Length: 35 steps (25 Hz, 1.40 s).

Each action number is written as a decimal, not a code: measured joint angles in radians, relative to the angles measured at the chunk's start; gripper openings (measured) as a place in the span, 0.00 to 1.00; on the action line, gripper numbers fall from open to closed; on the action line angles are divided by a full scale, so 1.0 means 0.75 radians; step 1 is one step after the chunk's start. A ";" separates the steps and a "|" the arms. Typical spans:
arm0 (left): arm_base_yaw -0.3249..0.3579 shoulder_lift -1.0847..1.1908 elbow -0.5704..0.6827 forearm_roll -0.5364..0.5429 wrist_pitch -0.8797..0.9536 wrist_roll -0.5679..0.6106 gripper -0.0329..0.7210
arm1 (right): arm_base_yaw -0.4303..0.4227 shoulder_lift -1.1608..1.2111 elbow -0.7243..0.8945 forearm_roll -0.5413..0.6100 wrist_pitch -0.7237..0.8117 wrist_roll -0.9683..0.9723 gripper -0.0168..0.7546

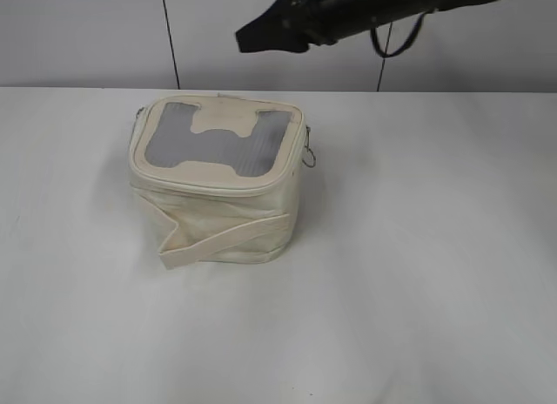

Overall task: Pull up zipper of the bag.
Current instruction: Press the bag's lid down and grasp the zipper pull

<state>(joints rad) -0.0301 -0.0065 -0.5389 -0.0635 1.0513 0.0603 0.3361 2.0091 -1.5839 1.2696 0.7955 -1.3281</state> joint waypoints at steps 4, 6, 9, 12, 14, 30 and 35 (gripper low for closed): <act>0.000 0.000 0.000 0.000 0.000 0.000 0.23 | 0.087 0.252 -0.351 -0.122 0.074 0.181 0.53; 0.000 0.000 0.000 0.000 0.000 0.000 0.23 | 0.127 0.353 -0.488 -0.194 0.104 0.272 0.53; 0.000 0.000 0.000 0.000 0.000 0.000 0.23 | 0.166 0.462 -0.647 -0.279 0.132 0.400 0.53; 0.000 0.000 0.000 0.000 0.000 0.000 0.23 | 0.188 0.536 -0.731 -0.313 0.148 0.477 0.53; 0.000 0.000 0.000 0.000 0.000 0.000 0.23 | 0.197 0.556 -0.738 -0.343 0.159 0.494 0.53; -0.075 0.656 -0.084 -0.521 -0.512 0.327 0.20 | 0.228 0.587 -0.752 -0.430 0.164 0.542 0.09; -0.107 1.258 -0.247 -1.222 -0.601 1.035 0.20 | 0.228 0.587 -0.752 -0.430 0.165 0.544 0.08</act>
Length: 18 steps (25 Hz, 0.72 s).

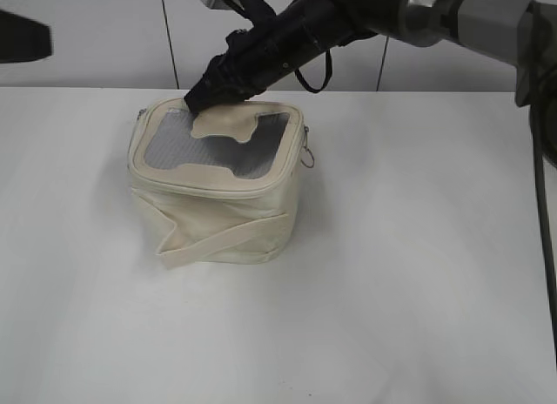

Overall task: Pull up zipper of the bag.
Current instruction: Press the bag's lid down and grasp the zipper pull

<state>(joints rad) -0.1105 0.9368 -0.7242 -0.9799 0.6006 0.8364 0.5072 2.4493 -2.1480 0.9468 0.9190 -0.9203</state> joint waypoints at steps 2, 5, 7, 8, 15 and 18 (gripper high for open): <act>0.075 0.244 -0.106 -0.242 0.175 0.293 0.20 | 0.000 0.000 0.000 0.000 0.002 0.001 0.08; 0.257 0.587 -0.303 -0.432 0.461 0.598 0.21 | 0.000 0.000 0.000 0.000 0.002 0.001 0.08; 0.358 0.790 -0.408 -0.470 0.543 0.720 0.25 | 0.000 0.000 0.000 0.000 0.003 0.001 0.08; 0.391 0.889 -0.456 -0.473 0.555 0.781 0.30 | 0.000 0.000 0.000 0.000 0.003 0.001 0.08; 0.395 1.315 -0.581 -0.469 0.579 1.192 0.58 | -0.001 0.000 0.000 0.000 0.005 0.001 0.08; 0.367 1.419 -0.581 -0.465 0.584 1.340 0.60 | -0.001 0.000 0.000 0.000 0.005 0.001 0.08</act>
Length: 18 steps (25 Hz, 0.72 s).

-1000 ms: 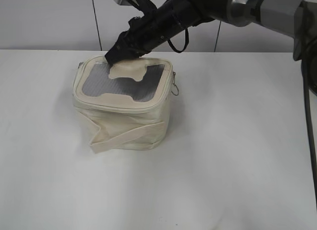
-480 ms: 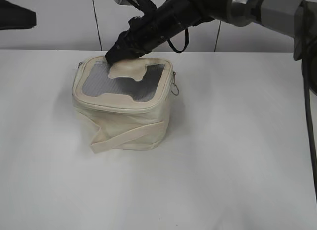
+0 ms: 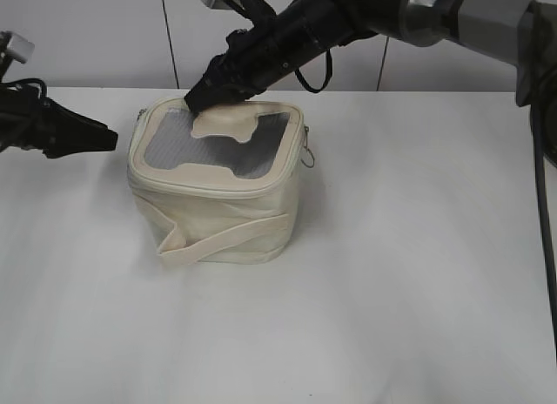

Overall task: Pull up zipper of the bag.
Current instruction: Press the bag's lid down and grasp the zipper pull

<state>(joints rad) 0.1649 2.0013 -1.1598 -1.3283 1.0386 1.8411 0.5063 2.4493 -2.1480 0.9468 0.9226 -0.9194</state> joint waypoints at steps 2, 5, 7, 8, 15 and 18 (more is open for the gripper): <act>-0.020 0.045 0.000 -0.002 -0.003 0.090 0.60 | 0.000 0.000 0.000 0.000 0.000 0.000 0.08; -0.063 0.066 0.000 -0.010 -0.051 0.195 0.60 | 0.000 0.000 0.000 0.000 0.000 0.001 0.08; -0.106 0.067 0.000 -0.014 -0.113 0.244 0.60 | 0.000 0.000 0.000 0.000 0.000 0.001 0.08; -0.127 0.067 0.000 -0.018 -0.143 0.268 0.60 | 0.000 0.000 0.000 0.000 0.000 0.001 0.08; -0.186 0.067 -0.002 -0.089 -0.257 0.367 0.58 | -0.002 0.000 0.000 -0.002 0.000 0.001 0.08; -0.189 0.067 -0.002 -0.142 -0.267 0.373 0.57 | -0.002 0.000 0.000 -0.002 0.000 0.001 0.08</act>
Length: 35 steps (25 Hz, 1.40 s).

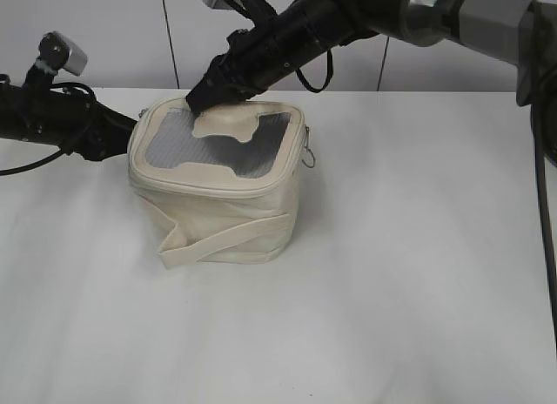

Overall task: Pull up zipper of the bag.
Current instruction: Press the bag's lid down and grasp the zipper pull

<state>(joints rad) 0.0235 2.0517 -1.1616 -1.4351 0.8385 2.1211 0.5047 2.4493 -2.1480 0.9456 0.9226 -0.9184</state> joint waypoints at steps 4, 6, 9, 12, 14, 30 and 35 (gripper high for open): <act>-0.003 0.000 0.000 -0.073 -0.003 0.004 0.56 | 0.000 0.000 0.000 -0.001 0.000 0.000 0.08; -0.004 0.000 0.000 -0.074 -0.003 0.004 0.56 | 0.000 0.000 0.000 -0.001 0.000 0.000 0.08; -0.004 0.000 -0.009 0.054 -0.003 0.004 0.56 | 0.000 0.000 0.000 -0.001 0.000 0.001 0.08; -0.004 0.000 -0.009 0.154 0.025 0.004 0.56 | 0.000 0.000 0.000 -0.001 0.000 0.004 0.08; -0.005 -0.001 -0.009 0.188 0.039 0.004 0.55 | 0.000 0.000 0.000 -0.001 0.000 0.006 0.08; -0.097 -0.079 -0.008 0.171 -0.123 0.010 0.51 | -0.010 0.000 0.000 -0.026 -0.010 0.018 0.08; -0.112 -0.079 -0.007 0.114 -0.181 0.010 0.51 | -0.016 0.000 0.000 -0.033 -0.017 0.022 0.08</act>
<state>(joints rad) -0.0606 1.9925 -1.1668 -1.3492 0.7030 2.1284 0.4928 2.4493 -2.1480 0.9207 0.9098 -0.9017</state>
